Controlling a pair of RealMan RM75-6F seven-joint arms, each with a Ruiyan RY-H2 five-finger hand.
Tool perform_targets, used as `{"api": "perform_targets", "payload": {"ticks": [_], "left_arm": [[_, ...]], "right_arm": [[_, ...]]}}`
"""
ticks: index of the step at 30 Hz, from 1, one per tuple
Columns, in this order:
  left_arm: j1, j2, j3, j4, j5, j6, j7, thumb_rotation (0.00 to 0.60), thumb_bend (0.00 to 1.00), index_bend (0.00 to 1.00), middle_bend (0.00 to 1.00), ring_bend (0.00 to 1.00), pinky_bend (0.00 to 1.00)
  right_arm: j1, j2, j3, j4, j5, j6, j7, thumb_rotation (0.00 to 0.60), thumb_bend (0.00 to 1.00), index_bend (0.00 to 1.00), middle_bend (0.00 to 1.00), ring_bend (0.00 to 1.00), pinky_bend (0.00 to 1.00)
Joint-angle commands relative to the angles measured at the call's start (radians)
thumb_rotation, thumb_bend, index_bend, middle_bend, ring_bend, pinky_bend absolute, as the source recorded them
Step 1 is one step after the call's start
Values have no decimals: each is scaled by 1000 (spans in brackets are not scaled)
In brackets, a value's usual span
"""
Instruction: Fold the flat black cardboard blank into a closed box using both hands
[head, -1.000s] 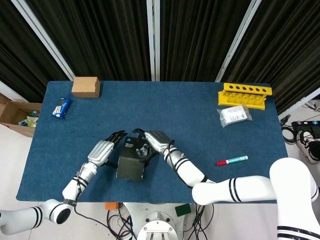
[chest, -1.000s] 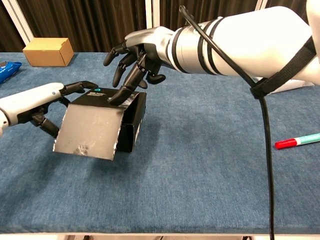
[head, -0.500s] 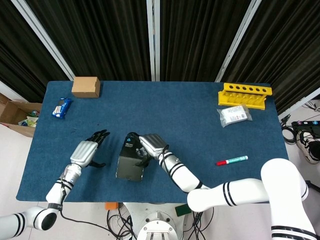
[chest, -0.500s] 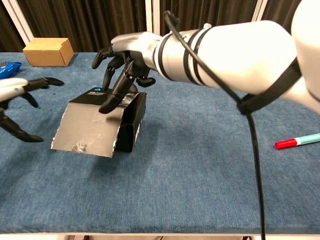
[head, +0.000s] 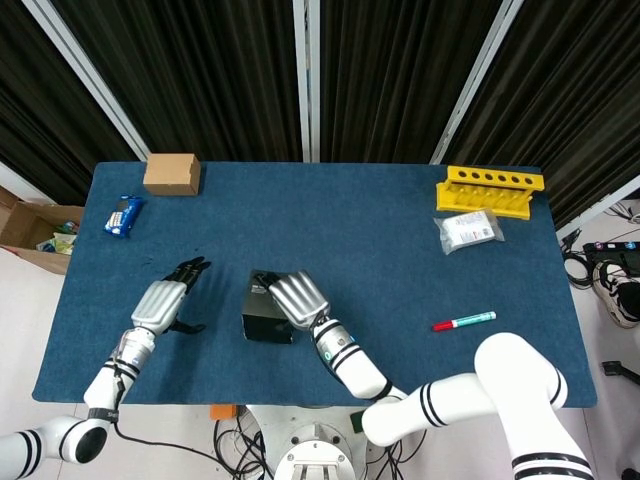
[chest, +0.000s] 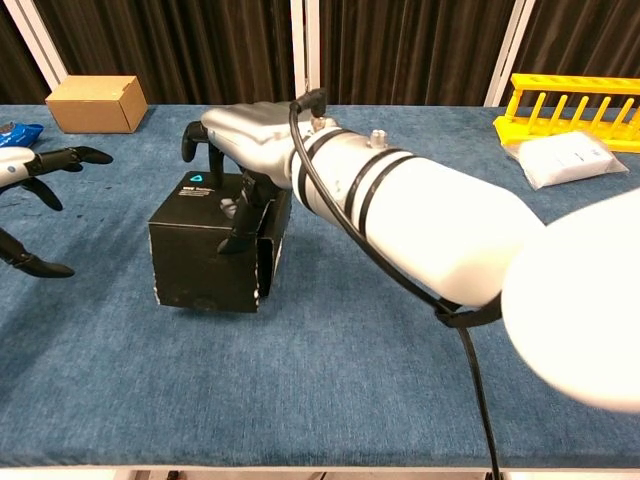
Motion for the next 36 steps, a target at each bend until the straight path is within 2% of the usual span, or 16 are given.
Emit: {"api": "perform_targets", "payload": {"ticks": [1, 9, 12, 14, 17, 19, 27, 31, 34, 36], "left_arm": [[1, 0, -2, 1, 5, -1, -11, 600, 20, 28, 0, 12, 278], [5, 4, 0, 5, 18, -11, -49, 600, 20, 28, 0, 12, 280], [4, 4, -1, 4, 22, -16, -62, 600, 19, 28, 0, 12, 280], [4, 4, -1, 4, 27, -17, -70, 600, 19, 28, 0, 12, 280], [5, 4, -3, 7, 32, -14, -73, 600, 19, 27, 0, 12, 281], [6, 5, -3, 7, 35, -11, -71, 600, 19, 27, 0, 12, 281], [13, 15, -5, -2, 40, 10, -44, 600, 19, 28, 0, 12, 284], [27, 37, -6, -17, 40, 47, 18, 600, 19, 27, 0, 12, 284], [44, 65, -11, -37, 36, 93, 73, 600, 19, 27, 0, 13, 284], [63, 86, -17, -45, 35, 142, 120, 600, 18, 28, 0, 13, 284]], "right_arm": [[-37, -17, -35, 56, -83, 23, -25, 600, 50, 275, 353, 749, 1000], [-101, 0, -70, 131, -220, -32, 19, 600, 112, 365, 376, 749, 1000], [-115, -21, -78, 195, -291, -51, 56, 600, 161, 451, 406, 751, 1000], [-124, -43, -80, 247, -338, -60, 83, 600, 193, 545, 435, 755, 1000], [-135, -69, -78, 310, -401, -56, 117, 600, 318, 672, 505, 768, 1000], [-146, -81, -71, 338, -426, -61, 134, 600, 367, 694, 528, 770, 1000], [-186, -62, -33, 324, -493, -53, 143, 600, 387, 685, 513, 766, 1000], [-216, -18, -14, 279, -533, -18, 161, 600, 386, 591, 458, 732, 1000], [-248, 36, -4, 231, -558, 18, 169, 600, 386, 510, 416, 698, 999], [-286, 93, -5, 186, -575, 54, 184, 600, 387, 492, 402, 663, 972]]}}
